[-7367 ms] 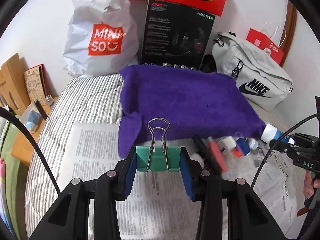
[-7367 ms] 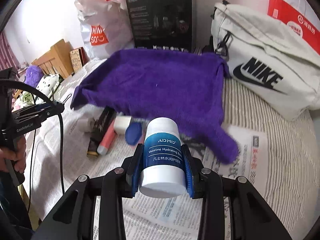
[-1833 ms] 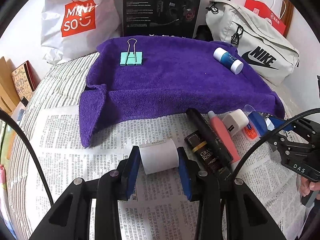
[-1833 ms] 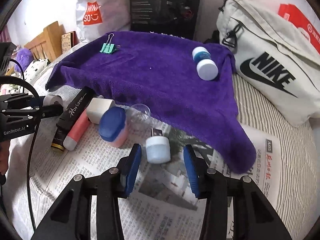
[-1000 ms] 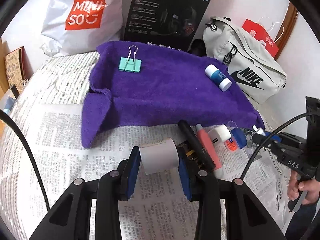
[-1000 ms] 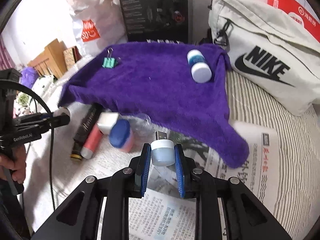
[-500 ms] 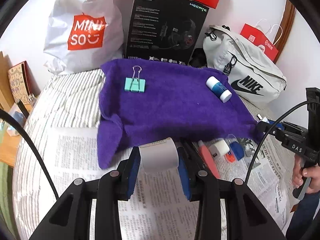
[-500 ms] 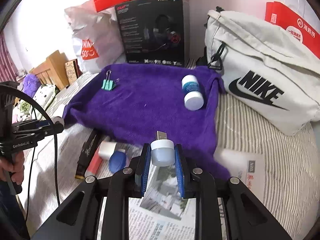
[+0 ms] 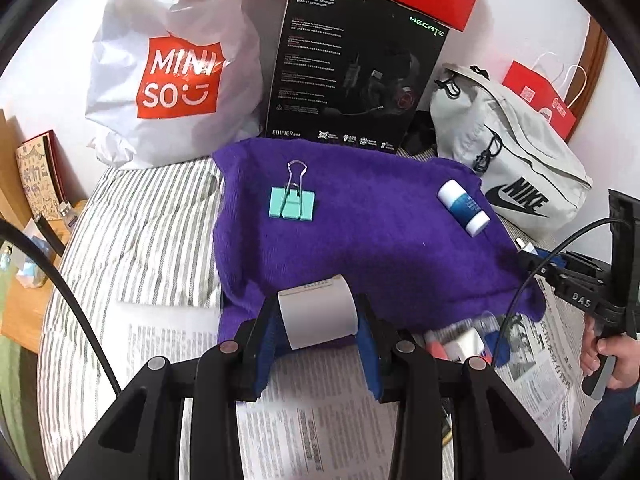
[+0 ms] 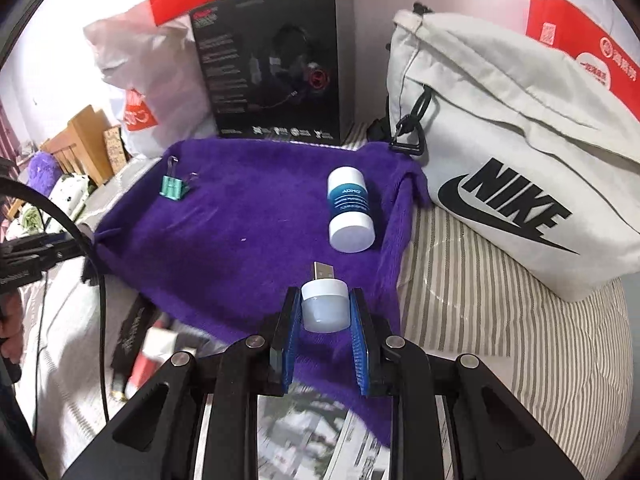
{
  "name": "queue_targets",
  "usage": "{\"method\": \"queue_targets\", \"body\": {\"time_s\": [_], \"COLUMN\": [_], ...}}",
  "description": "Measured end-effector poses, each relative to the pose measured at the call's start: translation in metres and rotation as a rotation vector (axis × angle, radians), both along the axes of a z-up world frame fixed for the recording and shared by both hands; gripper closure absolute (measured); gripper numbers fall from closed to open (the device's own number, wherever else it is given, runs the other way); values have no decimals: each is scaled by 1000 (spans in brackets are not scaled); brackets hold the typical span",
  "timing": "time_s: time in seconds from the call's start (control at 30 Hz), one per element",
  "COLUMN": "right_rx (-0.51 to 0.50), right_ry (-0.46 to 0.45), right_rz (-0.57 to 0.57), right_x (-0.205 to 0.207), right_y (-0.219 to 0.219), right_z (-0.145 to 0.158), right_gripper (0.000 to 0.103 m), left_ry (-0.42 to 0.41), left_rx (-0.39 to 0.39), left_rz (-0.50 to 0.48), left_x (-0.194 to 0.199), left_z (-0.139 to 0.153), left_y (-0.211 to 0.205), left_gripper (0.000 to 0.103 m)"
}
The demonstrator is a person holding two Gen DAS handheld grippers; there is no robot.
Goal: Organize rigid objects
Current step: 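Carry the tape roll onto the towel with the left gripper while the right gripper places the cap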
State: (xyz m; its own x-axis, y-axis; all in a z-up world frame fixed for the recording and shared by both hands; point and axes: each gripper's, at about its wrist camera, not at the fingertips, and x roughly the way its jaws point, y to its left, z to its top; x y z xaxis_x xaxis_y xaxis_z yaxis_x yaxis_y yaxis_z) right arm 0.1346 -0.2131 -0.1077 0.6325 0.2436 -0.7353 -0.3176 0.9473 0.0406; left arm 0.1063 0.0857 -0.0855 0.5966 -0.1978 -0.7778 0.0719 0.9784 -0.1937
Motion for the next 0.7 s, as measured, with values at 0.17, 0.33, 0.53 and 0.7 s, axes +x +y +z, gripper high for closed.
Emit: {"method": "queue_targets", "body": {"time_s": [0.17, 0.33, 0.53, 0.7], "right_rx": [-41, -59, -106, -128], "right_ry": [21, 60, 73, 64], "right_rz": [4, 6, 11, 19], "right_x": [23, 41, 53, 57], "right_y": [5, 10, 18, 24], "right_z": [-8, -20, -31, -34], "right_gripper": [79, 79, 79, 79], "left_ry": [3, 9, 21, 28], "left_rx": [3, 3, -27, -24], "left_rz": [-4, -9, -23, -26], "left_x": [15, 30, 45, 51], "left_z": [-2, -8, -16, -17], "left_y": [2, 2, 2, 1], "left_gripper": [68, 68, 68, 68]}}
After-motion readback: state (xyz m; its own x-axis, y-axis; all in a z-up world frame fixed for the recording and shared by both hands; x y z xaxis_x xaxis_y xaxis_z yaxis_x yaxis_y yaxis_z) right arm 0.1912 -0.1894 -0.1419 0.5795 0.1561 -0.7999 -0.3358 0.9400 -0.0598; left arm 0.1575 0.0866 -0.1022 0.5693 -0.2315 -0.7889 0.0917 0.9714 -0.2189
